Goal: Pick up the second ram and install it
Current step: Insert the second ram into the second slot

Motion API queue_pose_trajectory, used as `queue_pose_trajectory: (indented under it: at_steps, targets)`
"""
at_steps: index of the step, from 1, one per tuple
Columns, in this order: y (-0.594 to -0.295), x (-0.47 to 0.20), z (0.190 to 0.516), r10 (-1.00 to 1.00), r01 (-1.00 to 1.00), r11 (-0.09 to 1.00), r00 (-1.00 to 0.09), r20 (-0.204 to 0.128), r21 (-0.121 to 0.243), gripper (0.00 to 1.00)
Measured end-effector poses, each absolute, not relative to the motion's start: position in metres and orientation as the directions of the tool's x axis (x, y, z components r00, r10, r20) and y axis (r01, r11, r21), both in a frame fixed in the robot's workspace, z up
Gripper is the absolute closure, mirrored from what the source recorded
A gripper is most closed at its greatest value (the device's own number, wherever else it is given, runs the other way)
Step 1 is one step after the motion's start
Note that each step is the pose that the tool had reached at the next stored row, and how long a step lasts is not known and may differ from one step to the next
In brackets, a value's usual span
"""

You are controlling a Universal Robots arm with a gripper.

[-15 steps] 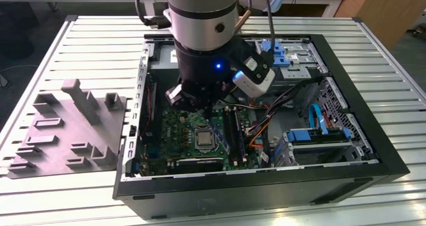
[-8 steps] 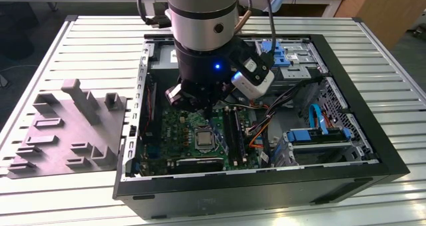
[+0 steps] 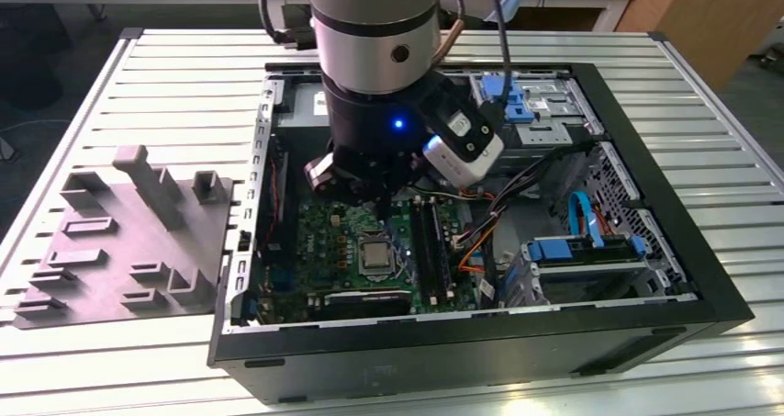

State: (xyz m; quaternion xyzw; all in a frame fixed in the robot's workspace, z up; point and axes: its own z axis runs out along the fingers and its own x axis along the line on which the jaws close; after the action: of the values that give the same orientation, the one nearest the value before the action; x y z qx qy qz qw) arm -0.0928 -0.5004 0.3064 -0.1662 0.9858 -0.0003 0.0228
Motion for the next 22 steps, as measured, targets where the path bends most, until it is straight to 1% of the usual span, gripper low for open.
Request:
queue_pose_trajectory:
  at_steps: [22]
  targets:
    - [-0.490,-0.080,0.304,-0.214,-0.214,0.977,-0.976,-0.045,-0.008,0.88]
